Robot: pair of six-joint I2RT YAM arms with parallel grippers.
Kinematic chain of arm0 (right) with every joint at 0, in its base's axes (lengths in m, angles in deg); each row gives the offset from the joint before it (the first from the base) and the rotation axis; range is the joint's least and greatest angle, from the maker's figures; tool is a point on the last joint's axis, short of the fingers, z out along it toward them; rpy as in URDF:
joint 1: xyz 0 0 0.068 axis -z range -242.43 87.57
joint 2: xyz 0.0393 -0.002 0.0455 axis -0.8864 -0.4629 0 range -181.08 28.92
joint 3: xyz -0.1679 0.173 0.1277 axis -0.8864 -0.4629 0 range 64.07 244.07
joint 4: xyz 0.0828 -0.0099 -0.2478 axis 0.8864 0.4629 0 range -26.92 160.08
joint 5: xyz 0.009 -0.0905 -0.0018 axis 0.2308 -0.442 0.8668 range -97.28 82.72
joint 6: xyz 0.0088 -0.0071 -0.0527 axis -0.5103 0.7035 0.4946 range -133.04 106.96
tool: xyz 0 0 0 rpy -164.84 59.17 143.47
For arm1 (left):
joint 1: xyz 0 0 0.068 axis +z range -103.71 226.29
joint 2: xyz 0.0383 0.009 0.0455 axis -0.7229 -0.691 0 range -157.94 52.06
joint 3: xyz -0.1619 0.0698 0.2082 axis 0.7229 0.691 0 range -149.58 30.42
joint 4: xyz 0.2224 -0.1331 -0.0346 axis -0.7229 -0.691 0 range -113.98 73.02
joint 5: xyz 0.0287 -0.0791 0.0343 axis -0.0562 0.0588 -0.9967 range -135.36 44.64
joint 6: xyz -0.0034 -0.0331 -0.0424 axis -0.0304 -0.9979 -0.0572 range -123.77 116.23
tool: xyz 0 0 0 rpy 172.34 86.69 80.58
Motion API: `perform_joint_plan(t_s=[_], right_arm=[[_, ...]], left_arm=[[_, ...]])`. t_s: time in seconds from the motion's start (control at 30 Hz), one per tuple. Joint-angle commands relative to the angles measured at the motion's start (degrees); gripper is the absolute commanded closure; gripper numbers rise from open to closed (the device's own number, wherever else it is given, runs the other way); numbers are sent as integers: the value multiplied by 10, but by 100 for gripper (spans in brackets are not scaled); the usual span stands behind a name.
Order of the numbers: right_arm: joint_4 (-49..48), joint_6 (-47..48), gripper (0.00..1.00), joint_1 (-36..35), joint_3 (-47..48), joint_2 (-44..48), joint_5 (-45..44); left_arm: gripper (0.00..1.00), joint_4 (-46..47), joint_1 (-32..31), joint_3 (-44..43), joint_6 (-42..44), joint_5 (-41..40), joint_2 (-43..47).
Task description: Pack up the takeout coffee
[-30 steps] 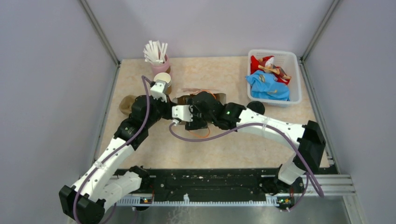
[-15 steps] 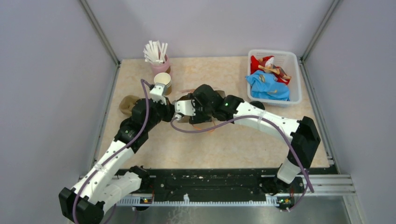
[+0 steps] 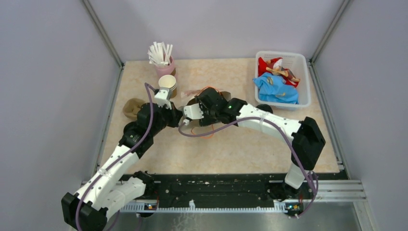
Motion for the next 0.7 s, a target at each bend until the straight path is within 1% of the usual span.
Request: perform_joint_plan(t_s=[0.0, 0.2, 0.3, 0.53, 0.67], right_arm=[[-75, 27, 39, 16, -7, -10, -32], [-103, 35, 39, 31, -32, -1, 7], [-122, 51, 39, 38, -39, 0, 4], [-122, 69, 39, 47, -33, -12, -13], [-116, 65, 39, 53, -28, -16, -4]], left_arm=[[100, -2, 0, 1, -15, 19, -3], [100, -2, -1, 3, -19, 24, 0], [100, -2, -2, 3, -19, 24, 0], [100, -5, -1, -5, -16, 20, 0], [100, -7, -2, -9, -22, 17, -4]])
